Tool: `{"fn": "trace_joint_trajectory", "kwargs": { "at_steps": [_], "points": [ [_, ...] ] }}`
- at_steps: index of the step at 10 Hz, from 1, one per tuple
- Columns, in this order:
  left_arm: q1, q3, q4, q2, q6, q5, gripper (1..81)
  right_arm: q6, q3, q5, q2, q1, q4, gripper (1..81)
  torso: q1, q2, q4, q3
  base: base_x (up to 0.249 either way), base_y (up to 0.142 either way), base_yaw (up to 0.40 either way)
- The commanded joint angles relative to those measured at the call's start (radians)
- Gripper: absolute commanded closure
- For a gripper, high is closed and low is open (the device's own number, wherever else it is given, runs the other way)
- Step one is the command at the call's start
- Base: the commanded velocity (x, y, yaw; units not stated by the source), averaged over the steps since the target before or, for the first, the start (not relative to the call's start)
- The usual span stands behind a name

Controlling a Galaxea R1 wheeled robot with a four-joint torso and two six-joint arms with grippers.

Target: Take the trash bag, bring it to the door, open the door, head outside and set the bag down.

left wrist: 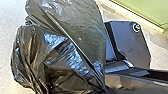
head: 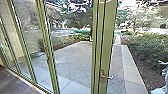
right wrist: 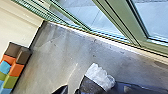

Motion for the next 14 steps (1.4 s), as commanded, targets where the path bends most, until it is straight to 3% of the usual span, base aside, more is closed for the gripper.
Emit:
{"fn": "trace_joint_trajectory", "kwargs": {
  "at_steps": [1, 3, 6, 8, 14],
  "points": [
    [-0.058, 0.001, -0.001, 0.003, 0.003, 0.052, 81.1, 0.169, 0.003, -0.203, -0.068, 0.245, -0.013, 1.0, 0.001, 0.0, 0.0, 0.0, 0.0, 0.0, 0.0],
    [-0.058, 0.001, -0.001, 0.003, 0.002, 0.052, 81.1, 0.256, 0.001, -0.245, -0.057, 0.325, -0.055, 1.0, 0.001, 0.0, 0.0, 0.0, 0.0, 0.0, 0.0],
    [-0.059, 0.001, -0.001, 0.003, 0.002, 0.052, 81.1, 0.464, -0.012, -0.322, -0.002, 0.446, -0.171, 1.0, 0.001, 0.0, 0.0, 0.0, 0.0, 0.0, 0.0],
    [-0.058, 0.001, -0.002, 0.003, 0.0, 0.052, 81.1, 0.565, -0.009, -0.346, 0.039, 0.491, -0.231, 1.0, 0.001, 0.0, 0.0, 0.0, 0.0, 0.0, 0.0],
    [-0.062, 0.001, -0.004, 0.003, -0.003, 0.052, 81.1, 0.646, -0.129, -0.379, 0.18, 0.578, -0.241, 1.0, 0.001, 0.0, 0.0, -0.001, 0.0, 0.0, 0.0]
  ]
}}
